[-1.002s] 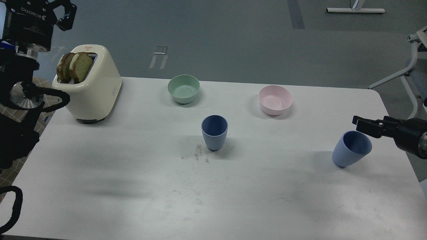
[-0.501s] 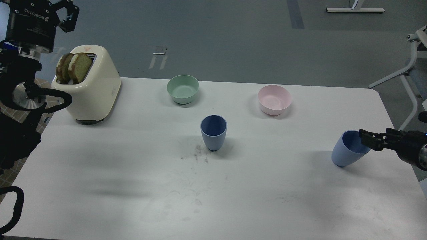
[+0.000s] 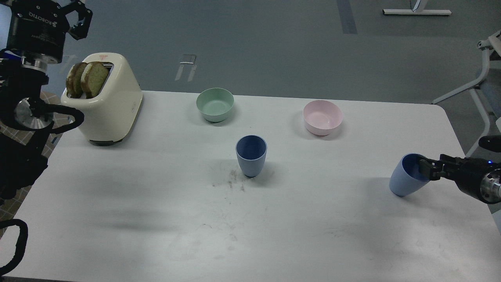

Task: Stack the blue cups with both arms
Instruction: 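Reach the right gripper to the other blue cup and grasp it, then lift the blue cup and swing it above the centered cup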

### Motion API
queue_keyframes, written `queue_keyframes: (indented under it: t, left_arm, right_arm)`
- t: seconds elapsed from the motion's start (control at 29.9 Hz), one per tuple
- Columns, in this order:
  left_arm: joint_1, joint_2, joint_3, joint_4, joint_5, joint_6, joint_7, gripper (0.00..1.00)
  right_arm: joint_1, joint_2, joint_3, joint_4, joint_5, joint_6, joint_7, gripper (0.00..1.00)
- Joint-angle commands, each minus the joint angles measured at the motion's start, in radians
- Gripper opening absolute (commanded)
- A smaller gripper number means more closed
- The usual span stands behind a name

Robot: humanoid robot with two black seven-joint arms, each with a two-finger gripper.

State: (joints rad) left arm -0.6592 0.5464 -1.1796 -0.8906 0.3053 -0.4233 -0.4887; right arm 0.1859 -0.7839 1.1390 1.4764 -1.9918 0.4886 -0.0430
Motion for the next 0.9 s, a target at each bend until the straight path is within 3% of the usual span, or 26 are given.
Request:
queue_keyframes:
  t: [0.0, 0.1, 0.27, 0.53, 0.87]
  left_arm:
    - [-0.002, 0.001, 0.000, 0.001, 0.002, 0.001, 0.001, 0.98]
    - [-0.002, 0.000, 0.000, 0.001, 0.002, 0.001, 0.001, 0.98]
    - [-0.003, 0.001, 0.000, 0.001, 0.002, 0.000, 0.001, 0.98]
    - [-0.005, 0.001, 0.000, 0.001, 0.002, 0.001, 0.001, 0.98]
    - [-0.008, 0.003, 0.000, 0.001, 0.002, 0.001, 0.001, 0.98]
  right_arm:
    - [-0.002, 0.000, -0.002, 0.001, -0.002, 0.000, 0.000, 0.39]
    - [-0.017, 0.000, -0.002, 0.001, -0.002, 0.000, 0.000, 0.32]
    - [-0.020, 0.008, -0.002, 0.001, -0.002, 0.000, 0.000, 0.30]
    - [-0.020, 0.008, -0.001, 0.002, -0.002, 0.000, -0.003, 0.03]
    - [-0.006, 0.003, 0.024, 0.024, 0.007, 0.000, -0.003, 0.00]
